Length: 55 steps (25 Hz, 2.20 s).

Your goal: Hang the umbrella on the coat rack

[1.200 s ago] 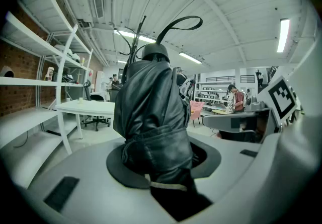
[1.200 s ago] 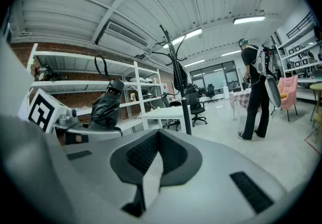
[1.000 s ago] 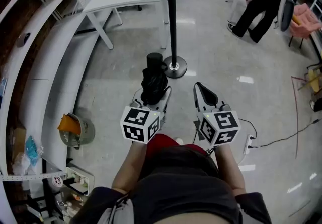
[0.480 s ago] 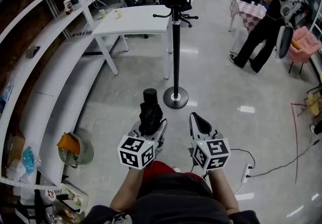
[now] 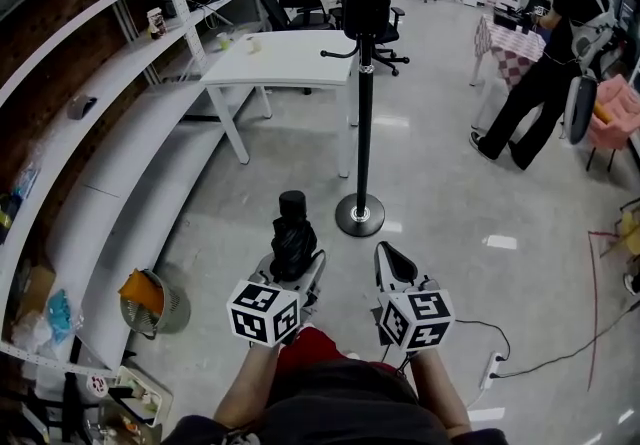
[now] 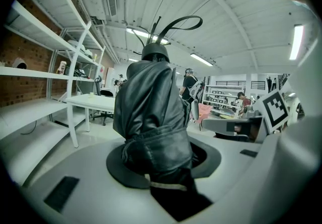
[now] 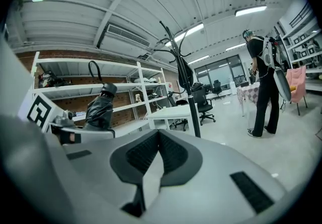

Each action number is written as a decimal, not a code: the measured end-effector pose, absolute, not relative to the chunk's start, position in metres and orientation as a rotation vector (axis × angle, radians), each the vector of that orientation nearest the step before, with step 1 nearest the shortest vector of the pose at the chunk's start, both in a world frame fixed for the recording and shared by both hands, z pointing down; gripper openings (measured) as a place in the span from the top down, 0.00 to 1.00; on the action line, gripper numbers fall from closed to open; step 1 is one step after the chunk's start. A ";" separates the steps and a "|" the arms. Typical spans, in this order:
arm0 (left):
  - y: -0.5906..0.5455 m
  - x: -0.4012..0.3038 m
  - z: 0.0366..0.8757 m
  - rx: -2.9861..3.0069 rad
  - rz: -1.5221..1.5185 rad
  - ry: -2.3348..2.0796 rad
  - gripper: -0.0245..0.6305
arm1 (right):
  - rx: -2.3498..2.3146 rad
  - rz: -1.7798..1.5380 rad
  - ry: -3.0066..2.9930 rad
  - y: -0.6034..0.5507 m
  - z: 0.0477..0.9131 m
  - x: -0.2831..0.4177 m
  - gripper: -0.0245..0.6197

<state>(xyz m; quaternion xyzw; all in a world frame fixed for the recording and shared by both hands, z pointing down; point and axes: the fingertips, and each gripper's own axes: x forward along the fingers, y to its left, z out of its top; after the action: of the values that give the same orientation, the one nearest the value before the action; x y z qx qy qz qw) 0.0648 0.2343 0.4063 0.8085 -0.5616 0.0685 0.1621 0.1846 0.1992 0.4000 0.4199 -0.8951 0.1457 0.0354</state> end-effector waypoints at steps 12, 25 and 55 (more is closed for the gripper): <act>0.168 0.033 0.402 2.321 0.157 -1.589 0.72 | 1.323 0.470 -2.726 0.140 0.403 0.162 0.93; 0.037 -0.037 0.393 2.396 0.195 -1.532 0.72 | 1.403 0.447 -2.679 0.021 0.392 0.092 0.93; -0.113 -0.148 0.375 2.535 0.281 -1.503 0.72 | 1.495 0.378 -2.604 -0.084 0.374 -0.019 0.93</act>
<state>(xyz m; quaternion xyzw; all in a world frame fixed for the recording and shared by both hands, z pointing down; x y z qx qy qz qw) -0.1478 -0.1129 0.3749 0.8528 -0.5056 0.0944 0.0903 -0.0190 -0.0840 0.3742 0.4932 -0.8590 0.1248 0.0575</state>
